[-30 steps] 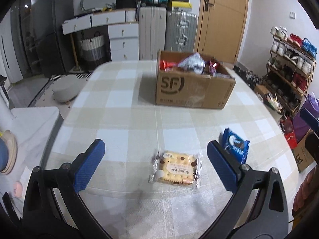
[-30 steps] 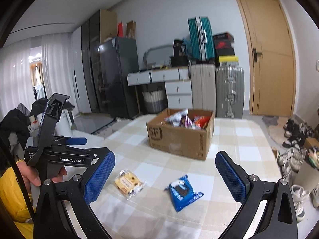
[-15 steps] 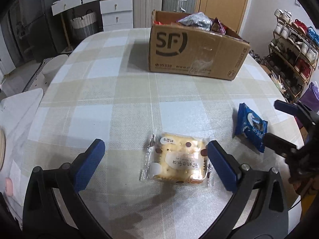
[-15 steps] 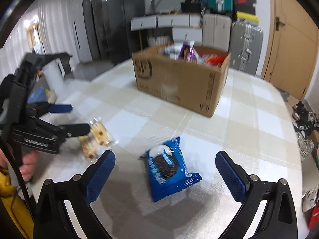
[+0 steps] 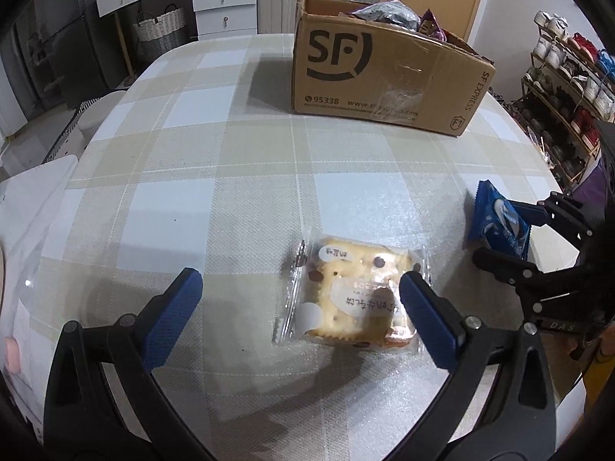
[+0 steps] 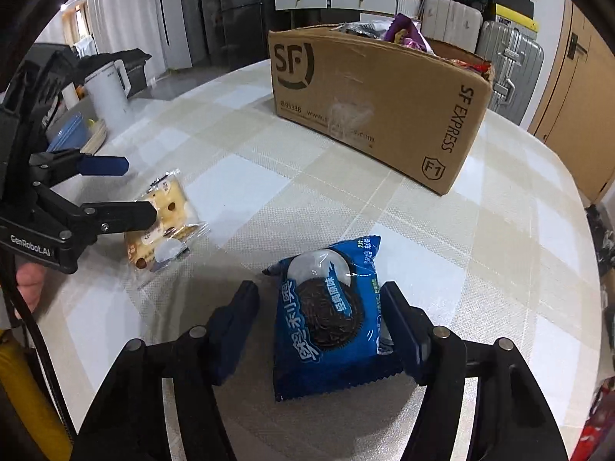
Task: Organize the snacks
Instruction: 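Grasp the cracker pack with the left tool while the right tool grasps the blue Oreo pack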
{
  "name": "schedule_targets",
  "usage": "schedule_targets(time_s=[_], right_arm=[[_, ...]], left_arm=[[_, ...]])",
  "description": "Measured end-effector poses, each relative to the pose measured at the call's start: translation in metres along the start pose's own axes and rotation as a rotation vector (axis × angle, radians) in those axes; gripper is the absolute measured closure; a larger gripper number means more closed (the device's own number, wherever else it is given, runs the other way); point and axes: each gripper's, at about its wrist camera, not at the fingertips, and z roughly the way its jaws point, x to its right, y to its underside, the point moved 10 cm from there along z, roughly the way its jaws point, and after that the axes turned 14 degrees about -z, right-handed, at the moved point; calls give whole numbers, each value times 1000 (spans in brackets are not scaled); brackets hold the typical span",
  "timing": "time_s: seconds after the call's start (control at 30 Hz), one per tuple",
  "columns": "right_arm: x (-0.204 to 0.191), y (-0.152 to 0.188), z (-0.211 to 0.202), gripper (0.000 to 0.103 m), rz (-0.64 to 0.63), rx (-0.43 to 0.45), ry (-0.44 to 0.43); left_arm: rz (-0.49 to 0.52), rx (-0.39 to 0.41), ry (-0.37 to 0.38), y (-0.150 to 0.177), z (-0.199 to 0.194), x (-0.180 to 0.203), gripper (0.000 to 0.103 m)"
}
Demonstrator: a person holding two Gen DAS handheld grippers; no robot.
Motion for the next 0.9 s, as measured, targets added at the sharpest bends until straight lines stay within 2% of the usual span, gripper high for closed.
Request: schedule_targets(time_s=[0.03, 0.1, 0.3, 0.53, 0.7, 0.9], right_arm=[[0, 0, 0, 41, 6, -2, 0], [0, 0, -1, 58, 18, 0, 0], [1, 6, -9, 58, 78, 15, -6], [8, 7, -31, 58, 213, 99, -57], [11, 10, -51, 58, 317, 179, -98], [11, 17, -65, 58, 408, 244, -138]], left_arm=[[0, 0, 0, 0, 0, 0, 1], [-1, -4, 2, 3, -1, -1, 1], [-5, -12, 1, 10, -7, -3, 1], [-12, -25, 2, 16, -10, -4, 1], [-36, -51, 43, 18, -11, 1, 1], [17, -78, 46, 23, -8, 17, 1]])
